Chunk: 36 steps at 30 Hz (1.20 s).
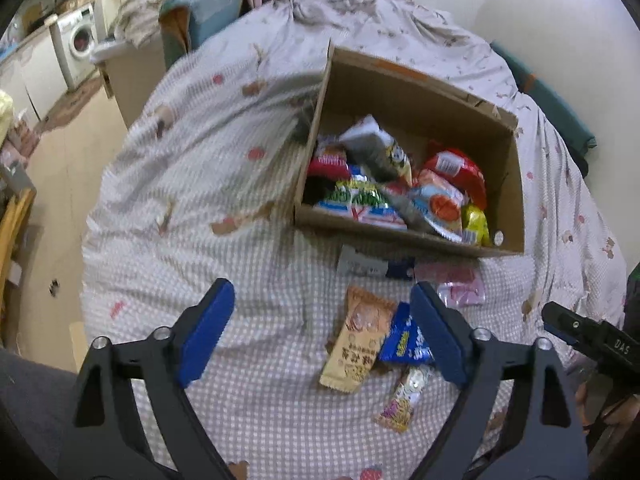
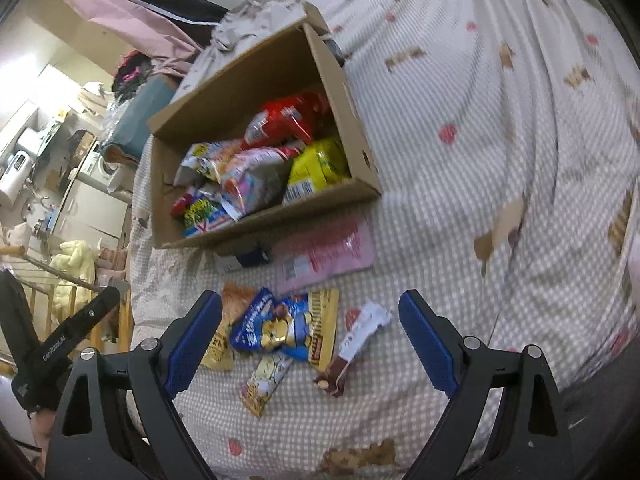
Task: Organize snacks
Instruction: 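Move both tools back toward the remaining snacks beside the box, then grasp the tan peanut snack bag with left tool while right tool grasps white bar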
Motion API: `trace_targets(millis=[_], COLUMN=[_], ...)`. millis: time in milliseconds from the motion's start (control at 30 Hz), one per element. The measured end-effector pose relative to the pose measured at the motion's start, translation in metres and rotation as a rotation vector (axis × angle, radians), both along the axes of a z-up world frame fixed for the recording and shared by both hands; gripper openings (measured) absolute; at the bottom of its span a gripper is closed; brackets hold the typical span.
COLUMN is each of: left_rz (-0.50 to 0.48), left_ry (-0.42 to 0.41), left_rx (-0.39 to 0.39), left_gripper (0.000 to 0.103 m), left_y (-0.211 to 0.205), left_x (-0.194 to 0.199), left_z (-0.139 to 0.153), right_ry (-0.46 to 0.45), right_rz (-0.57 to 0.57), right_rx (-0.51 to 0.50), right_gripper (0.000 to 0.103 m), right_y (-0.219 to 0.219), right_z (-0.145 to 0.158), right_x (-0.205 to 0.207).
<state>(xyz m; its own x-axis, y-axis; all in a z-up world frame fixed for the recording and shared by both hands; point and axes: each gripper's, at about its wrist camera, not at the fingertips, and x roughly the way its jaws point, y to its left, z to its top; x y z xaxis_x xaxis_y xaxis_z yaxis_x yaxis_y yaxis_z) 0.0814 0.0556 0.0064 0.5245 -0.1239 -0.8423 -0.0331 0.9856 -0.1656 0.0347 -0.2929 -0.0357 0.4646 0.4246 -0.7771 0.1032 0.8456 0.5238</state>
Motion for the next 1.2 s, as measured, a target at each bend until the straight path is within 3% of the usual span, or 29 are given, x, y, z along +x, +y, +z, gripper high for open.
trace_targets(millis=[300,467,533,633,800,900,1067,1200], left_rz=[0.004,0.035,0.042,0.031,0.015,0.004,-0.006,0.01], left_ry=[0.044,0.095,0.107,0.118,0.125,0.127,0.133,0.136], left_rx=[0.07,0.043,0.036,0.052,0.048,0.074,0.091,0.076], left_gripper=[0.088,0.088,0.088,0.088,0.088,0.088,0.088,0.088], left_y=[-0.002,0.005,0.006,0.003,-0.001,-0.005,-0.004,0.001], left_x=[-0.004,0.0,0.001,0.001,0.001,0.001,-0.001,0.0], left_z=[-0.012,-0.021,-0.024,-0.026,-0.028,-0.03,-0.032,-0.032], right_ry=[0.128,0.209,0.236,0.326,0.373,0.397,0.355,0.253], right_rz=[-0.016,0.046,0.073,0.072,0.103,0.095,0.07,0.018], right_rx=[-0.015,-0.104,-0.118,-0.084,-0.131,-0.177,-0.218,-0.198], right_gripper=[0.092,0.091,0.075,0.06,0.05,0.032,0.02,0.017], right_y=[0.0,0.018,0.025,0.026,0.034,0.036,0.03,0.021], right_z=[-0.025,-0.043,-0.051,-0.073,-0.089,-0.094,-0.085,-0.061], right_x=[0.005,0.012,0.016,0.022,0.028,0.029,0.024,0.022])
